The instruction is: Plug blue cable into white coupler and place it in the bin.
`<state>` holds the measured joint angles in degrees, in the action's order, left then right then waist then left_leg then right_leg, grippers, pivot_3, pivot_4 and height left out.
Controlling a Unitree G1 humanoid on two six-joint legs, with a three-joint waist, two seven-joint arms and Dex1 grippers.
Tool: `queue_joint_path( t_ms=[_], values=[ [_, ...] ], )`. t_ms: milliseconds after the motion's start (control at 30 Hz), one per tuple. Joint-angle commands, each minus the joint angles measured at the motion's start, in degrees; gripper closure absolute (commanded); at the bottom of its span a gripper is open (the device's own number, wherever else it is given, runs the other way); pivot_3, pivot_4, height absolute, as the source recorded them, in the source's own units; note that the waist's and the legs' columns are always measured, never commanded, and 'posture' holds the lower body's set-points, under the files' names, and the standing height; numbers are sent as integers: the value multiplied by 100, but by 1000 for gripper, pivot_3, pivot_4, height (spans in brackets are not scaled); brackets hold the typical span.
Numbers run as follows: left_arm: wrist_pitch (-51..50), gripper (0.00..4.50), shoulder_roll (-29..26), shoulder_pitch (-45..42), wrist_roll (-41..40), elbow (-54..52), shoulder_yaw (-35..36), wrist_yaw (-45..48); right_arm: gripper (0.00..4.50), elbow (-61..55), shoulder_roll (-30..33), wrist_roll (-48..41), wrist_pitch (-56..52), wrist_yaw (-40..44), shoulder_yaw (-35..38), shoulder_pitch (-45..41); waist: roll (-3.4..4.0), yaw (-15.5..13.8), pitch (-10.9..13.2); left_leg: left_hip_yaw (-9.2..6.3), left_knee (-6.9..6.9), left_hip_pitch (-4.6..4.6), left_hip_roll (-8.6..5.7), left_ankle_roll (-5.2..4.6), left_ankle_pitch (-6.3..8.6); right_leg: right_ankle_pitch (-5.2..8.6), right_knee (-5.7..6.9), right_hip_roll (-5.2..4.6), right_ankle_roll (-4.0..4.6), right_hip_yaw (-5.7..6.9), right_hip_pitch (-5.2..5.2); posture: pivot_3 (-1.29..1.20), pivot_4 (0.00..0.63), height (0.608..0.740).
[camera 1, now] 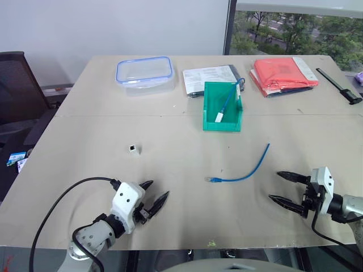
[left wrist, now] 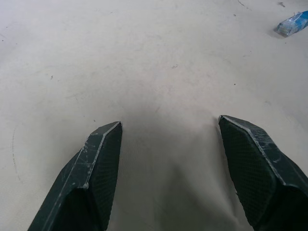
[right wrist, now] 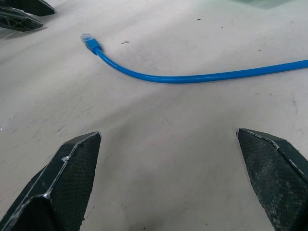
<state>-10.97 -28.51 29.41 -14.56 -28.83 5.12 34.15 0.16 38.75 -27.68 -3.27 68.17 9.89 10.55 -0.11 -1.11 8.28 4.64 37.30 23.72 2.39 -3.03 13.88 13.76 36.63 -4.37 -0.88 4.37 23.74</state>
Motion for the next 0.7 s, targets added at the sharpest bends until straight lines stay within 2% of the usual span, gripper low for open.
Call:
queue_joint_path(
  t_ms=[33,500,700],
  values=[
    [-7,1251,-68,185,-92,-192,-110,198,51,62,-2,126,286,12,32,-57,-1,2,1,0,0,0,0,0,0,0,0,0,0,0,0,0,150,736],
    [264,1251,-199,285,-139,-71,-113,544,51,157,-136,265,625,-108,35,-66,-25,17,25,1,0,1,0,0,0,0,-1,2,0,0,1,0,150,736],
    [-27,1251,-546,-46,-237,-358,-388,911,51,-62,-69,-81,570,237,107,31,-24,4,25,0,1,1,0,-1,-1,0,-1,3,0,3,0,0,150,736]
  ],
)
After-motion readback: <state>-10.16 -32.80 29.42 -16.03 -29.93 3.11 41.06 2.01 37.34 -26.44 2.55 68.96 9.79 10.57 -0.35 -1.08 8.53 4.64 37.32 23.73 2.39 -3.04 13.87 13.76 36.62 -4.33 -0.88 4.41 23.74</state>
